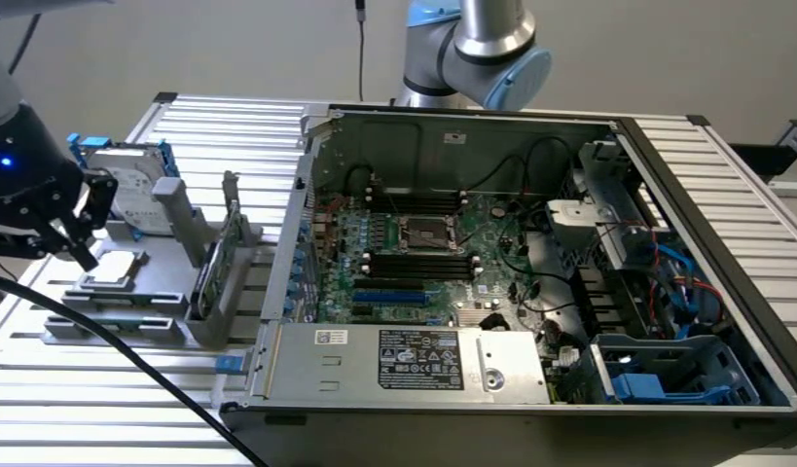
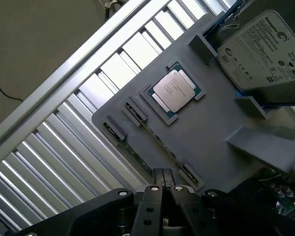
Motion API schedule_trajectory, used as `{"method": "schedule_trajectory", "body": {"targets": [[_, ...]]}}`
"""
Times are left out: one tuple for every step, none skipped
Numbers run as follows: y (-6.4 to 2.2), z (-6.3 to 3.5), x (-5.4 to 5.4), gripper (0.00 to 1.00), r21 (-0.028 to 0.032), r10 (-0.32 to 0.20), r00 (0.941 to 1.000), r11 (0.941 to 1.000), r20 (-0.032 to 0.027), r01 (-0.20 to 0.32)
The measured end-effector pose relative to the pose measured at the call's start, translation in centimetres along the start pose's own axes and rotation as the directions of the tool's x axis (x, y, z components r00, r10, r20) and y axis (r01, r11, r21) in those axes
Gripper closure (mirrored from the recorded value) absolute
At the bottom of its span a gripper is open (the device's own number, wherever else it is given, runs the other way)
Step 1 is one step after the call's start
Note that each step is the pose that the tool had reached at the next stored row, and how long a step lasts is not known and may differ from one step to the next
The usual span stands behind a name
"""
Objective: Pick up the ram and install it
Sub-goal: 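Pick up the ram and move it above insertion slot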
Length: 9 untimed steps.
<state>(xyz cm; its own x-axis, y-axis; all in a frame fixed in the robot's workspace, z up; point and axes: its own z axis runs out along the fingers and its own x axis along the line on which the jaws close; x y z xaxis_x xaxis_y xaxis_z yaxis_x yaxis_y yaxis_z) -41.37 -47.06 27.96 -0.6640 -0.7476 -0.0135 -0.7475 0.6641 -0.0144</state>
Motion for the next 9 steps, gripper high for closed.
{"method": "schedule_trajectory", "body": {"targets": [[0.00,0.05,0.00,0.89,-0.0003,-0.018,0.9998,0.9998,0.0002,0.018],[0.00,0.10,0.00,0.89,-0.0005,-0.035,0.9994,0.9994,0.0004,0.035],[0.00,0.15,0.00,0.89,-0.0008,-0.053,0.9986,0.9986,0.0007,0.053],[0.00,0.21,0.01,0.89,-0.0010,-0.072,0.9974,0.9974,0.0009,0.072],[0.01,0.26,0.01,0.89,-0.0012,-0.090,0.9959,0.9959,0.0013,0.090],[0.00,0.31,0.01,0.89,-0.0014,-0.108,0.9941,0.9941,0.0015,0.108],[0.01,0.36,0.01,0.89,-0.0017,-0.126,0.9920,0.9920,0.0018,0.126],[0.01,0.42,0.01,0.89,-0.0018,-0.144,0.9896,0.9896,0.0021,0.144],[0.01,0.47,0.01,0.89,-0.0021,-0.163,0.9867,0.9867,0.0025,0.163]]}}
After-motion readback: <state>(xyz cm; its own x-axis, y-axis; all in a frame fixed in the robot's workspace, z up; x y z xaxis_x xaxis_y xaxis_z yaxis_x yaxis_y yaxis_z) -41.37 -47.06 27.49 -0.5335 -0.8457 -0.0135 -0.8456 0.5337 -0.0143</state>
